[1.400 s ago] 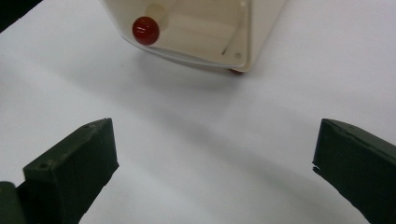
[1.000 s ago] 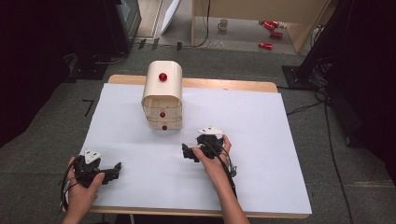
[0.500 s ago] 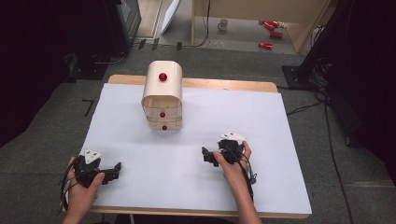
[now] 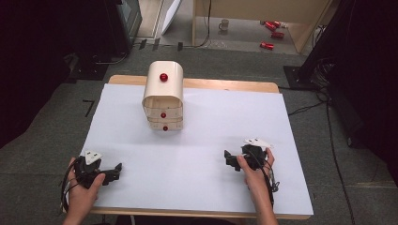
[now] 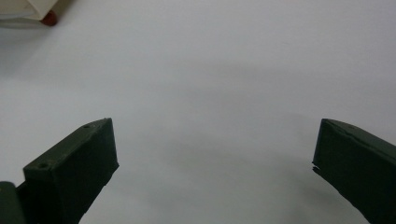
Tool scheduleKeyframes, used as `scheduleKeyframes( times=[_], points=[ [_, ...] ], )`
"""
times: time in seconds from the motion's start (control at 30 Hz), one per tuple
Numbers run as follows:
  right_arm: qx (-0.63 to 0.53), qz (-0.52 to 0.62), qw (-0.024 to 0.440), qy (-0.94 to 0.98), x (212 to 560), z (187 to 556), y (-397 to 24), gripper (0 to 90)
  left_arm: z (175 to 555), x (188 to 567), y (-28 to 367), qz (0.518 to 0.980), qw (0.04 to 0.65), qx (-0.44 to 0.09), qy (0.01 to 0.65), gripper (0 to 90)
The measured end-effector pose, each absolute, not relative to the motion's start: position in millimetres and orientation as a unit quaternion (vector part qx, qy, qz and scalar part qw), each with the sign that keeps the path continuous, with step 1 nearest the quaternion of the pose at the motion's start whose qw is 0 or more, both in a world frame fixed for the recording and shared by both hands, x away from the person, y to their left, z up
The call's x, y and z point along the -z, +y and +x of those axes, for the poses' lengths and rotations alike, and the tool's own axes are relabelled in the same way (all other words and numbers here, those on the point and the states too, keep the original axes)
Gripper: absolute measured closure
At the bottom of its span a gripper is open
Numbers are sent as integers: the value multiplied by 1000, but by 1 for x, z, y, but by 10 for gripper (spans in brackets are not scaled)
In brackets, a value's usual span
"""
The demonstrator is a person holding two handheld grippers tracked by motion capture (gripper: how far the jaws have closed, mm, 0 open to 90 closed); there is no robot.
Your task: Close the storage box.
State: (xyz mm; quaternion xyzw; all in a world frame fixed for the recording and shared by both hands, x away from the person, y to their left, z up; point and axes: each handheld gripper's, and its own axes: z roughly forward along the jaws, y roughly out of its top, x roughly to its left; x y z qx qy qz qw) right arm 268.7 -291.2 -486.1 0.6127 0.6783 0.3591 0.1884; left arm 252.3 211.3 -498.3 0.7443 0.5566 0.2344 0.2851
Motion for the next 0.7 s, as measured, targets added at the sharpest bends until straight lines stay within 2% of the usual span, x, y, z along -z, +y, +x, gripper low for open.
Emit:
scheduleKeyframes(
  times=[0.7],
  points=[
    [-348, 661, 204, 633, 498, 229, -377, 0, 252, 498, 211, 744, 285, -235, 557, 0]
  ],
)
